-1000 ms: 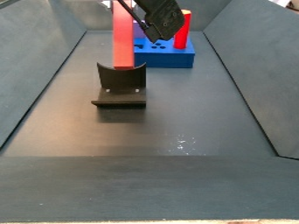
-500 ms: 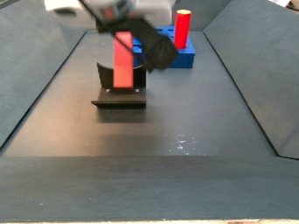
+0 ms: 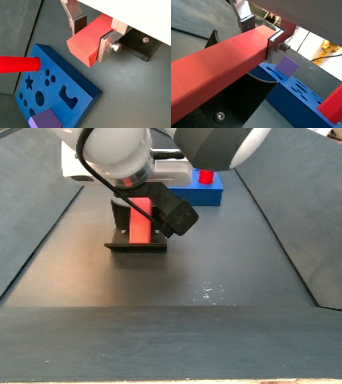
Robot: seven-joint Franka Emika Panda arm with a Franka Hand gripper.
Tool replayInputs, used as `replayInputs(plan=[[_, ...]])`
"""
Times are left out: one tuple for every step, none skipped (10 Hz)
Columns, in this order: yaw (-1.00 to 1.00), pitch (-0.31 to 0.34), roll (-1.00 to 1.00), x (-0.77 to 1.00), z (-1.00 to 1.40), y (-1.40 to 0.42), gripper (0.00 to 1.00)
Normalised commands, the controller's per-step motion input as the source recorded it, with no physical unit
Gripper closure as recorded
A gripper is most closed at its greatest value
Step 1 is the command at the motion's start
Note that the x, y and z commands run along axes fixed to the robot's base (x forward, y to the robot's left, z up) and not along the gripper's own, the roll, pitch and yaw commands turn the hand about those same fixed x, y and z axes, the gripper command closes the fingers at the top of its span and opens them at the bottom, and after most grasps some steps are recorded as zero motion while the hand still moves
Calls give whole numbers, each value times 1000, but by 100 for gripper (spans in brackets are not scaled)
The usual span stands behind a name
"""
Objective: Pick up the rectangle object. Move up. Place the rectangle object on the fixture. Regrasp the rectangle object. Move to above the board. Insert the rectangle object.
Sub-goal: Place the rectangle object on the fixture, then regrasp the rectangle object.
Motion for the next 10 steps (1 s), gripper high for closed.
replayInputs(plan=[[0, 0, 0, 0, 0, 0, 0], [-63, -41, 0, 0, 1000, 0, 0], [-58, -43, 3, -1, 1000, 3, 0], [-24, -38, 7, -18, 1000, 8, 0], [1, -36, 11, -26, 1000, 7, 0], [17, -34, 14, -34, 1000, 8, 0], [31, -27, 12, -38, 822, 8, 0], [35, -19, 7, -36, 628, 9, 0], [42, -5, 0, -34, 362, 10, 0], [46, 51, 1000, 138, 879, -776, 0]])
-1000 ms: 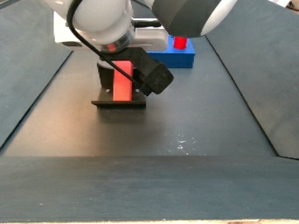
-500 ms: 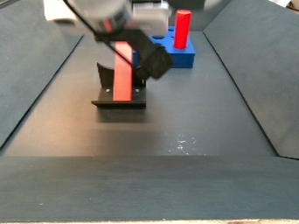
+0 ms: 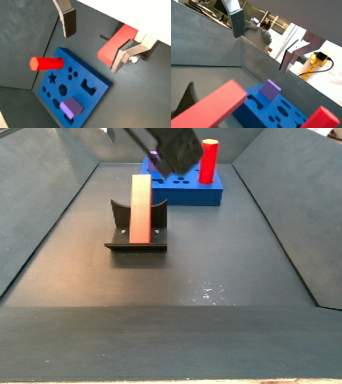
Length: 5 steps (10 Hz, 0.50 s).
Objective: Pick up the rectangle object. Move up. Place the rectangle object on the fixture. Regrasp the rectangle object. Move to above the board. Insert the rectangle object.
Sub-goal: Regrasp the rectangle object.
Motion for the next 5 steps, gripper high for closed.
replayInputs(plan=[[46, 53, 1000, 135, 694, -743, 0], [45, 51, 1000, 80, 533, -599, 0], [44, 48, 1000, 15, 244, -332, 0], [44, 45, 1000, 3, 83, -151, 0], [44, 47, 1000, 6, 53, -73, 0]])
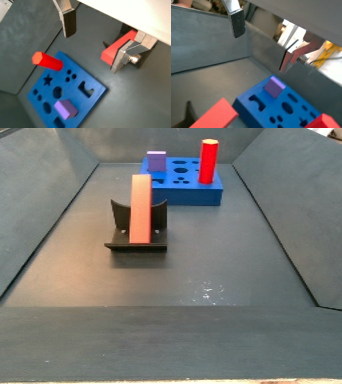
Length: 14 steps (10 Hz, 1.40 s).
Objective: Pick up the rectangle object. Move up. Place the rectangle object on the fixture. Regrasp the rectangle object. Move to above the board. Insert the rectangle object.
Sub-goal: Regrasp the rectangle object.
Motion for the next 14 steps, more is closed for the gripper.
replayInputs(plan=[[43, 48, 1000, 9, 43, -53, 0], [44, 46, 1000, 1, 24, -47, 0], [44, 45, 1000, -3, 15, -34, 0], [44, 42, 1000, 0, 11, -23, 0], [44, 41, 1000, 6, 4, -21, 0], [45, 40, 1000, 14, 0, -24, 0], [45, 40, 1000, 18, 7, -21, 0], [46, 44, 1000, 16, 8, -17, 0], [48, 51, 1000, 16, 7, -19, 0], [50, 59, 1000, 28, 4, -17, 0], [52, 67, 1000, 39, -2, -23, 0], [56, 80, 1000, 57, -9, -26, 0], [60, 91, 1000, 73, -10, -29, 0], [63, 100, 1000, 81, -6, -30, 0]])
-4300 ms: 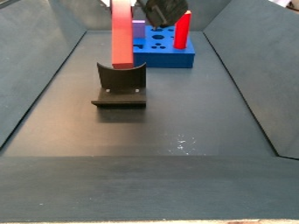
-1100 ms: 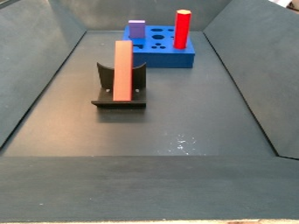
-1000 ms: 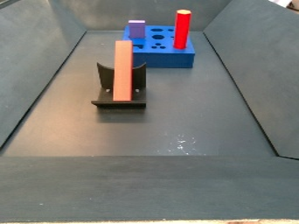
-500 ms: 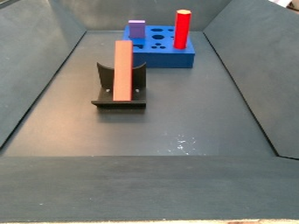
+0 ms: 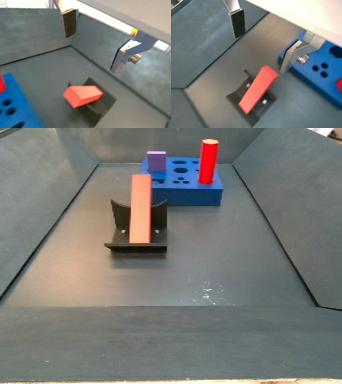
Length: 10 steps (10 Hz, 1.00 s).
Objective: Pick up the rectangle object. Move up. Place the rectangle object on the fixture. Regrasp the rectangle object. Move to above the board. Insert the rectangle object.
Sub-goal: Regrasp the rectangle object.
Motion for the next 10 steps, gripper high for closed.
replayInputs(plan=[[73, 128, 1000, 100, -2, -38, 0], [79, 141, 1000, 111, -8, -41, 0], [94, 167, 1000, 127, -10, -47, 0], [116, 196, 1000, 145, -10, -47, 0], [140, 217, 1000, 159, -9, -51, 0], [185, 245, 1000, 191, -14, -51, 0], [231, 262, 1000, 216, -14, -56, 0], [261, 248, 892, 244, -17, -58, 0], [279, 207, 728, 278, -14, -62, 0], [287, 153, 510, 324, -15, -64, 0]])
